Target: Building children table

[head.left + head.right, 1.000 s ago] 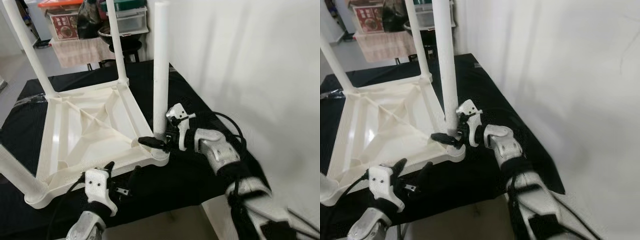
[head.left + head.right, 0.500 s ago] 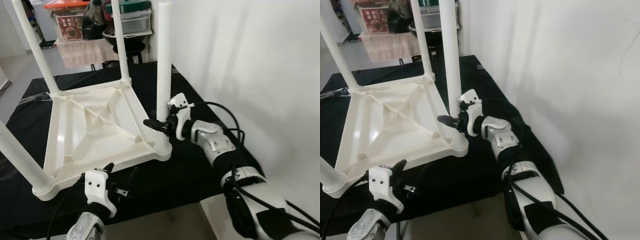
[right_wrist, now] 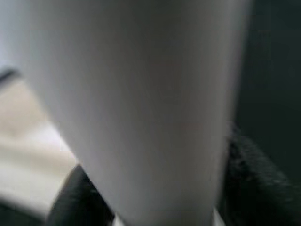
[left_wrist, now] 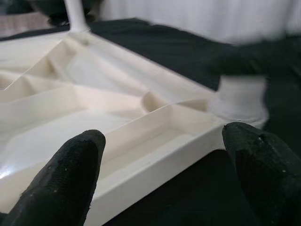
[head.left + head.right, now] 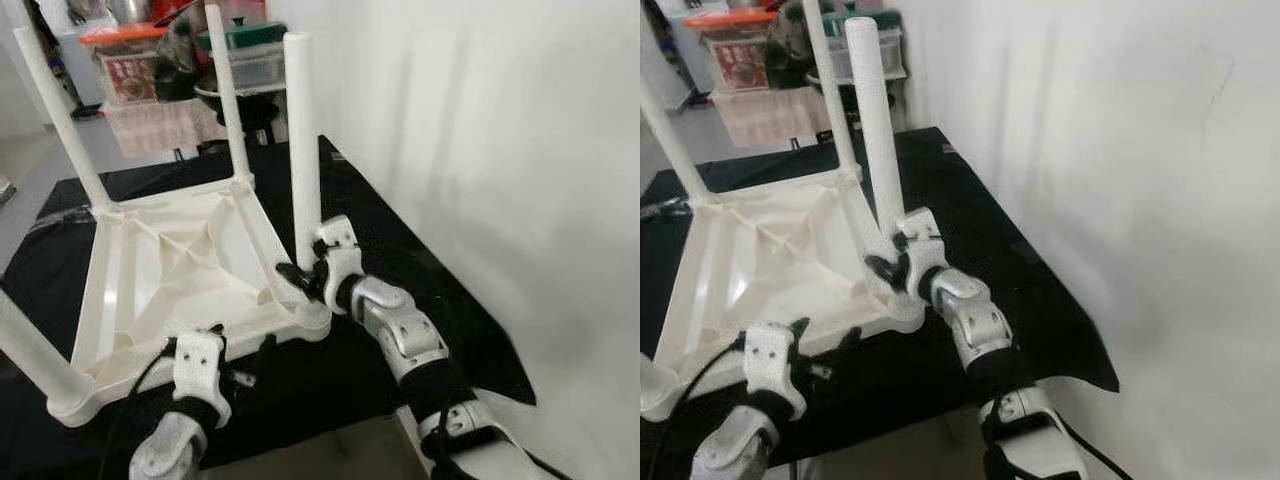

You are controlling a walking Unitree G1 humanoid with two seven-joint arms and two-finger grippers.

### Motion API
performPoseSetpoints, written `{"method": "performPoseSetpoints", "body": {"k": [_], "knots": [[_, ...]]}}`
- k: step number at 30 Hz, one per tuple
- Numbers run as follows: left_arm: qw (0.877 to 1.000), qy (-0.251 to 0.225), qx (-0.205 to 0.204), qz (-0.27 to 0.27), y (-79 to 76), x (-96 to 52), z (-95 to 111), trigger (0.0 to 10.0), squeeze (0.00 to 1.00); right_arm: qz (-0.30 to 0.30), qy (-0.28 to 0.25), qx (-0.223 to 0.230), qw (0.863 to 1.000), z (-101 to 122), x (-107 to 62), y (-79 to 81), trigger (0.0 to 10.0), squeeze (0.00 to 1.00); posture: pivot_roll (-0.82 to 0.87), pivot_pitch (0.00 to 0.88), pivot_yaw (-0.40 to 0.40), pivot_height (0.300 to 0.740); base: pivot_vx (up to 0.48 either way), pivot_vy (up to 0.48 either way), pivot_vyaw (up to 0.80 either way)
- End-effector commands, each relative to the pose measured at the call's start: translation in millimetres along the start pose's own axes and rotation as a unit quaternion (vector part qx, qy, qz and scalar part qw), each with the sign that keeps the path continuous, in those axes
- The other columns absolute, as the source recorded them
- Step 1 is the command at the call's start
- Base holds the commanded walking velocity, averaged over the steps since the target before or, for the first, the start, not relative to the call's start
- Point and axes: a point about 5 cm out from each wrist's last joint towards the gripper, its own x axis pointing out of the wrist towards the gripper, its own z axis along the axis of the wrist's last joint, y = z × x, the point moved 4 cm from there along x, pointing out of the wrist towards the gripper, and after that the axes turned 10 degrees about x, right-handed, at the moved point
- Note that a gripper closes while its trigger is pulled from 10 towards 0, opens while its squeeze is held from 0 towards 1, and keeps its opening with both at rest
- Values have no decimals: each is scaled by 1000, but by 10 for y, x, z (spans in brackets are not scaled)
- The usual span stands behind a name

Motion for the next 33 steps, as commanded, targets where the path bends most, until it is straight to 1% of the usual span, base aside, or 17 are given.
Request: {"method": "performPoseSetpoints", "body": {"k": [1,7,10,14,15,16,17,18,19,20,23,25,26,29,30,32,33], "knots": [[1000,6,13,14,50,-9,4,10000,0,7,-5,9,1000,46,-72,24,10000,1000,2,0,18,740,0,0,0],[999,20,44,15,48,-73,-16,10000,0,73,4,2,997,-32,-302,-89,10000,1000,-9,0,29,740,0,0,0],[998,34,59,14,60,-154,-55,10000,0,121,21,-34,992,-99,-496,-183,10000,1000,-12,0,31,740,0,0,0],[997,45,53,34,110,-234,-93,10000,0,146,37,-40,988,-154,-665,-260,10000,1000,-12,0,31,740,0,0,0],[997,48,51,37,120,-276,-107,10000,0,151,43,-41,987,-180,-738,-303,10000,922,-5,0,31,740,0,0,0],[996,52,54,39,123,-314,-123,10000,0,160,49,-43,985,-205,-809,-332,10000,627,-5,0,30,740,0,0,0],[996,52,54,39,123,-314,-123,10000,0,160,49,-43,985,-205,-809,-332,10000,627,-5,0,30,740,0,0,0],[997,53,49,33,99,-345,-130,10000,0,168,53,-47,983,-223,-873,-348,10000,78,0,0,30,740,0,0,0],[997,53,49,33,99,-345,-130,10000,0,168,53,-47,983,-223,-873,-348,10000,78,0,0,30,740,0,0,0],[997,52,41,25,65,-370,-130,10000,0,177,57,-44,982,-233,-923,-345,10000,0,-1,0,31,740,0,0,0],[998,52,35,20,41,-384,-127,10000,0,185,59,-42,980,-235,-956,-336,10000,0,-1,0,31,740,0,0,0],[999,35,-1,-20,-107,-399,-49,10000,0,224,51,-34,973,-209,-1012,-225,10000,0,-1,0,32,740,0,0,0],[999,35,-1,-20,-107,-399,-49,10000,0,224,51,-34,973,-209,-1012,-225,10000,0,-1,0,32,740,0,0,0],[997,30,-8,-74,-273,-418,-7,10000,0,239,35,-22,970,-174,-977,-179,10000,0,-1,0,32,740,0,469,0],[994,28,-5,-110,-403,-435,12,10000,0,249,24,-7,968,-157,-922,-154,10000,0,11,0,22,740,0,465,0],[994,28,-5,-110,-403,-435,12,10000,0,249,24,-7,968,-157,-922,-154,10000,0,11,0,22,740,0,465,0],[991,25,-3,-134,-490,-454,29,10000,0,266,13,4,964,-131,-905,-107,10000,0,13,0,22,740,0,465,0]]}}
